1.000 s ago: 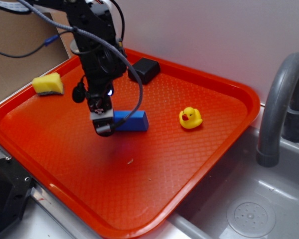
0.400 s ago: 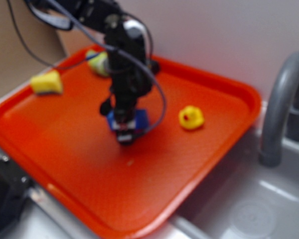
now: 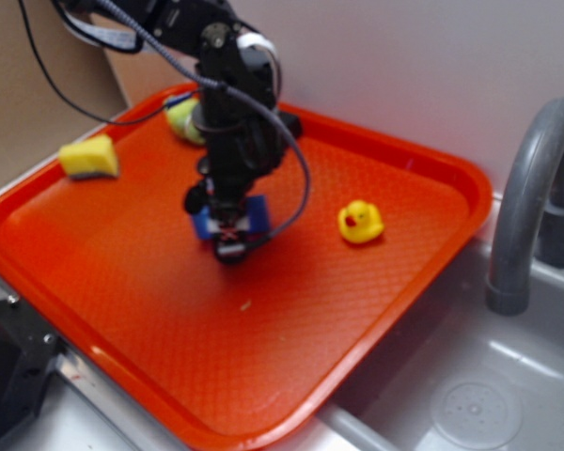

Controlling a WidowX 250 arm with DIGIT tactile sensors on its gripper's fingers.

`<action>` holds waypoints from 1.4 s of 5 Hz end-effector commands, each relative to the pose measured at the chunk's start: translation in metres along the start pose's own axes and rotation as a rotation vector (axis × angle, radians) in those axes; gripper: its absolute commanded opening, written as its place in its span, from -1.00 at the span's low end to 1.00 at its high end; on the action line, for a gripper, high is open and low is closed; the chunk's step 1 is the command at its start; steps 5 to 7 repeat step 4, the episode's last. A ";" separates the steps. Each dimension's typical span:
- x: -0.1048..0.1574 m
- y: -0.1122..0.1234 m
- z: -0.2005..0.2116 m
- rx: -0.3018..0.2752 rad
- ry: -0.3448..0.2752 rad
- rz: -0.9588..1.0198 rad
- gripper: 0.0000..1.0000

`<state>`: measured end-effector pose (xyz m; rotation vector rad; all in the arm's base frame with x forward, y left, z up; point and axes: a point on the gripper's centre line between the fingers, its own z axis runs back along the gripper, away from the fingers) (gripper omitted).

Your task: Grab the blue block.

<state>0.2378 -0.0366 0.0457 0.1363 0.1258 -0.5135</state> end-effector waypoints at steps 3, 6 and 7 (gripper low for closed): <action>-0.100 0.053 0.169 -0.203 -0.117 0.694 -1.00; -0.106 0.054 0.167 -0.166 -0.171 0.744 -1.00; -0.106 0.054 0.167 -0.166 -0.171 0.744 -1.00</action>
